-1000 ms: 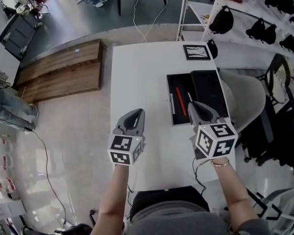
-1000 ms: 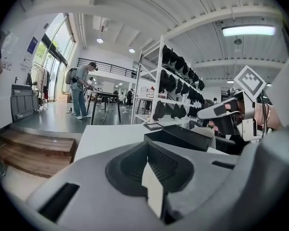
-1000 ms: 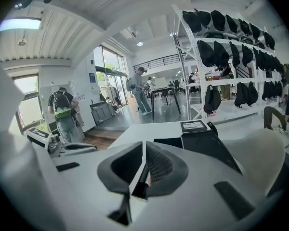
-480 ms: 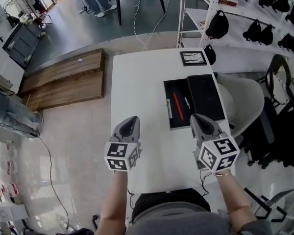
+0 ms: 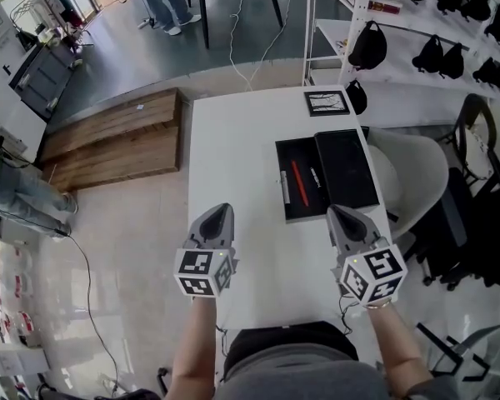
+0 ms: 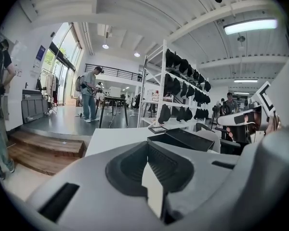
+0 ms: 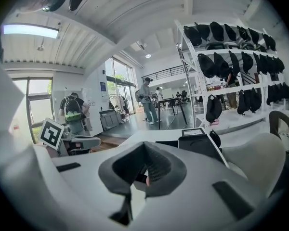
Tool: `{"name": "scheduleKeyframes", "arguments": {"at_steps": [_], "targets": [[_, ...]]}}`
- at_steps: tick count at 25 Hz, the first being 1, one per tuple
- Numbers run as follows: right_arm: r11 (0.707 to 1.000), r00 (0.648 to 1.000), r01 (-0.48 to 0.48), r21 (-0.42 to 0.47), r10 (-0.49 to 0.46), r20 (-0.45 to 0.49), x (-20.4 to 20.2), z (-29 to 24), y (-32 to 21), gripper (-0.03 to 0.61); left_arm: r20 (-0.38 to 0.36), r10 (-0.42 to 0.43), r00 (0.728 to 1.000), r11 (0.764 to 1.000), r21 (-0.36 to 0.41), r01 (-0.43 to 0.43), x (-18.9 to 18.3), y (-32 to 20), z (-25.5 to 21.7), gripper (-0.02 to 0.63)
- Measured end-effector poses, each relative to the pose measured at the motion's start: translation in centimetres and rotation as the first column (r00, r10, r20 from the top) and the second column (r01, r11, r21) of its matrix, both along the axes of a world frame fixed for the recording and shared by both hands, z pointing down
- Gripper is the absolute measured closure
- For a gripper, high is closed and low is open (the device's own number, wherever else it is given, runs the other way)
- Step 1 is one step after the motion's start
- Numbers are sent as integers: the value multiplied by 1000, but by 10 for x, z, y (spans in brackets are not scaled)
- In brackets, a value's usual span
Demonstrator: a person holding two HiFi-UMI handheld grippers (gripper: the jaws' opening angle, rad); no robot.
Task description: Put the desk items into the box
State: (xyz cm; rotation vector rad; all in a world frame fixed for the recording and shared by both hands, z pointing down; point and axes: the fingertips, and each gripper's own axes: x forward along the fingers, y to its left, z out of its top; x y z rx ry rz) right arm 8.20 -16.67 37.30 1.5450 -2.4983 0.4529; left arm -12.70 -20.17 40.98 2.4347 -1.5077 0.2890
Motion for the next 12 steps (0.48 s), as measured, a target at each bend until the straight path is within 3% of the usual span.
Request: {"name": "scheduleKeyframes", "arguments": {"at_steps": [4, 12], "targets": [[1000, 999, -23, -8, 23, 25, 12, 2, -1, 575, -2, -4, 1000, 1000, 1, 4, 4, 3, -1, 607], [1000, 1000, -21, 14, 21, -13, 24, -1, -5, 575, -11, 0, 1000, 1000, 12, 1, 14, 9, -5, 607]]}}
